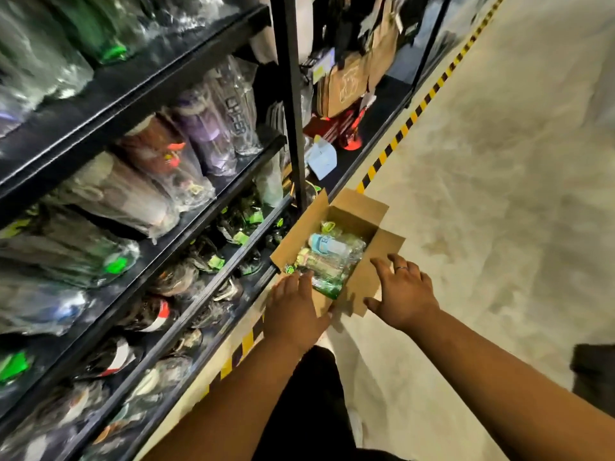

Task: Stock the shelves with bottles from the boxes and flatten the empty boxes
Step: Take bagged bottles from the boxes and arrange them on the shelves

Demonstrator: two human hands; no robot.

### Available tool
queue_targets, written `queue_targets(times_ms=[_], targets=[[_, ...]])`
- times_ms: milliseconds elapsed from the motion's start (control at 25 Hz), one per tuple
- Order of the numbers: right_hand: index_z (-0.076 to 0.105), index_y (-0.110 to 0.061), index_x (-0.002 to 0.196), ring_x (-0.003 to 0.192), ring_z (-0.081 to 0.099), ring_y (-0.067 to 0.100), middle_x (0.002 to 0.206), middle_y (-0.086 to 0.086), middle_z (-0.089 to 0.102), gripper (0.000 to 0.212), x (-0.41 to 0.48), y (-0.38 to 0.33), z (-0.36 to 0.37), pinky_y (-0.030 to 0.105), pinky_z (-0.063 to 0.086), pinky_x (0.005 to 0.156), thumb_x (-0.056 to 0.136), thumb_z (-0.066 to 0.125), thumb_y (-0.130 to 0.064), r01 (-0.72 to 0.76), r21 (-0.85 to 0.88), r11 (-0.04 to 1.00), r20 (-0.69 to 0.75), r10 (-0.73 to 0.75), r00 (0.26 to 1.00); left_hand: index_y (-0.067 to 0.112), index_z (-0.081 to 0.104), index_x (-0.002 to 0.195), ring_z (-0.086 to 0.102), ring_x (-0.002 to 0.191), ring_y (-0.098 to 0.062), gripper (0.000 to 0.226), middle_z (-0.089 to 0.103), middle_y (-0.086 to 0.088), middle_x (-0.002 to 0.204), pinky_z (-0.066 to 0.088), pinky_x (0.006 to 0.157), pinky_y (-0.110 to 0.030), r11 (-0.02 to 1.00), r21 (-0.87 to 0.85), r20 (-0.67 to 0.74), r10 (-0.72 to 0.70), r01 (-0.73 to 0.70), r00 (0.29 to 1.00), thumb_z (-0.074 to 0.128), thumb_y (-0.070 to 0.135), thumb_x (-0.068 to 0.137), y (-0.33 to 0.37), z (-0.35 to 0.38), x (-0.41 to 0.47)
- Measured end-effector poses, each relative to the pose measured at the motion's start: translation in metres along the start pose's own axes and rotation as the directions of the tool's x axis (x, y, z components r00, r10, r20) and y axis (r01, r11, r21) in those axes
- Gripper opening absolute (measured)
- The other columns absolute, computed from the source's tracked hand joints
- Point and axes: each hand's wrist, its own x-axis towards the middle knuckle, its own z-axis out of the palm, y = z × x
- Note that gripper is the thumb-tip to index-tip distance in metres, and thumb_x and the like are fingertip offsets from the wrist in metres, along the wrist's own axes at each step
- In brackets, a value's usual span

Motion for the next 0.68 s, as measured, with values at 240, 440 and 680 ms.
queue_targets(times_ms=[240, 440, 680], targets=[[0.022, -0.028, 0.152, 0.139, 0.028, 0.036, 0.157, 0.011, 0.023, 0.078, 0.158, 0.017, 0.028, 0.045, 0.031, 0.109, 0.088, 0.058, -0.053, -0.061, 0.012, 0.998, 0.143, 0.059, 0.988, 0.022, 0.007, 0.157, 0.018, 0.149, -0.026, 0.093, 0.017, -0.004, 0.164, 0.019, 0.119, -0.039, 0.999, -0.029, 0.074, -0.038, 0.041, 0.997, 0.062, 0.051, 0.088, -0.013, 0.024, 0.153], [0.024, -0.026, 0.15, 0.138, 0.029, 0.039, 0.154, 0.016, 0.027, 0.075, 0.29, 0.044, 0.105, 0.048, 0.032, 0.109, 0.089, 0.06, -0.05, -0.124, 0.088, 0.988, 0.217, 0.102, 0.971, 0.02, 0.02, 0.155, 0.038, 0.135, -0.029, 0.096, 0.037, -0.007, 0.152, 0.034, 0.111, -0.04, 0.991, -0.07, 0.115, -0.103, 0.111, 0.988, 0.072, 0.049, 0.08, -0.041, 0.098, 0.268], [0.024, -0.025, 0.152, 0.135, 0.035, 0.041, 0.152, 0.019, 0.031, 0.084, 0.455, 0.075, 0.242, 0.049, 0.035, 0.108, 0.085, 0.062, -0.059, 0.028, -0.029, 0.999, 0.241, -0.021, 0.97, 0.02, 0.015, 0.156, 0.029, 0.145, -0.026, 0.096, 0.028, -0.007, 0.159, 0.031, 0.117, -0.042, 0.959, -0.131, 0.208, -0.221, 0.251, 0.953, 0.072, 0.047, 0.084, -0.079, 0.24, 0.377]])
